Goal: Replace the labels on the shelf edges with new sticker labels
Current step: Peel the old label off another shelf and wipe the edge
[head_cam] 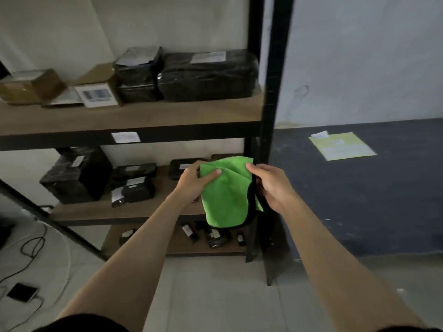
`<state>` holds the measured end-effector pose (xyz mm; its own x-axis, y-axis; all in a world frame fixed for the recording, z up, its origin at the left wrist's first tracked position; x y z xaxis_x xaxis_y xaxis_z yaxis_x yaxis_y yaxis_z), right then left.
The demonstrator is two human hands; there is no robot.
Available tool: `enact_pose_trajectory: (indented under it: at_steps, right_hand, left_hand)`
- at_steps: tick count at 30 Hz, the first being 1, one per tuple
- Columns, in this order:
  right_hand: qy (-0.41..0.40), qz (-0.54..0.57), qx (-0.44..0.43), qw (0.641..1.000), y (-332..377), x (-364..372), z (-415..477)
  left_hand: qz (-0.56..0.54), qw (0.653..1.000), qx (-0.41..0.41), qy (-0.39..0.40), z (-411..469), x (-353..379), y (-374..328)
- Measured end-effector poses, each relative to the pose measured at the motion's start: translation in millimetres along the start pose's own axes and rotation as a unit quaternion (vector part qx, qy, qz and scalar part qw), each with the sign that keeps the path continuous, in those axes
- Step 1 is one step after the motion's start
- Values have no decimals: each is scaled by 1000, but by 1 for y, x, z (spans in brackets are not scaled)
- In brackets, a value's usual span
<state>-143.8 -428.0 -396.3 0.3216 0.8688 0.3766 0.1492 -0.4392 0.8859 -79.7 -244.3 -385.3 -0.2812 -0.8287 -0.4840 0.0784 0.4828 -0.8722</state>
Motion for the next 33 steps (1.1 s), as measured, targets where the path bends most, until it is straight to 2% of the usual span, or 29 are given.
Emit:
enact_pose_trajectory:
  at_steps: [7,12,14,17,21,22,24,26,28,30,33]
  right_hand:
    - [3,146,59,988,-130,135,36]
    - [35,201,110,973,-243,170,74]
    - [50,207,115,970,-291,170,91]
    - [44,158,66,984,-352,154,121]
    - [30,27,-36,999,-411,130,151]
    - [29,13,-59,998,-423,125,157]
    - [33,-6,-105,994,-442,119,169]
    - [34,-30,-155,987,-454,115,179]
    - [23,-87,-206,974,-460,114,185]
    - [2,-161,-266,950,-460,115,183]
    - [-66,-263,-377,886,-453,120,165]
  left_hand:
    - [40,997,-61,37,13,-93,157]
    - [89,987,-86,101,32,-87,273]
    - [140,982,-74,101,44,-76,318]
    - [255,966,-11,43,62,-61,370]
    - [259,960,76,-77,60,-44,427]
    - [280,944,117,-130,57,-45,435]
    - [340,888,181,-251,54,-53,446]
    - [377,834,198,-352,57,-64,453]
    - [399,804,228,-378,65,-66,457]
    - [404,792,266,-372,69,-62,461]
    - [393,791,279,-377,72,-69,466]
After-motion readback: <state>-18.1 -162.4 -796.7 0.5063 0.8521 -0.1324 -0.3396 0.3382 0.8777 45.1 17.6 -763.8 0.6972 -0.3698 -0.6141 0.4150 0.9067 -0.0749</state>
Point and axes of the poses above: each hand's wrist, its own z-axis towards the middle knuckle, its own x-axis out of the palm, y = z × x, the point moved 8 cm from there along z, towards the middle knuckle, and after that the axes turned 8 degrees about z, right-handed, at the moved point
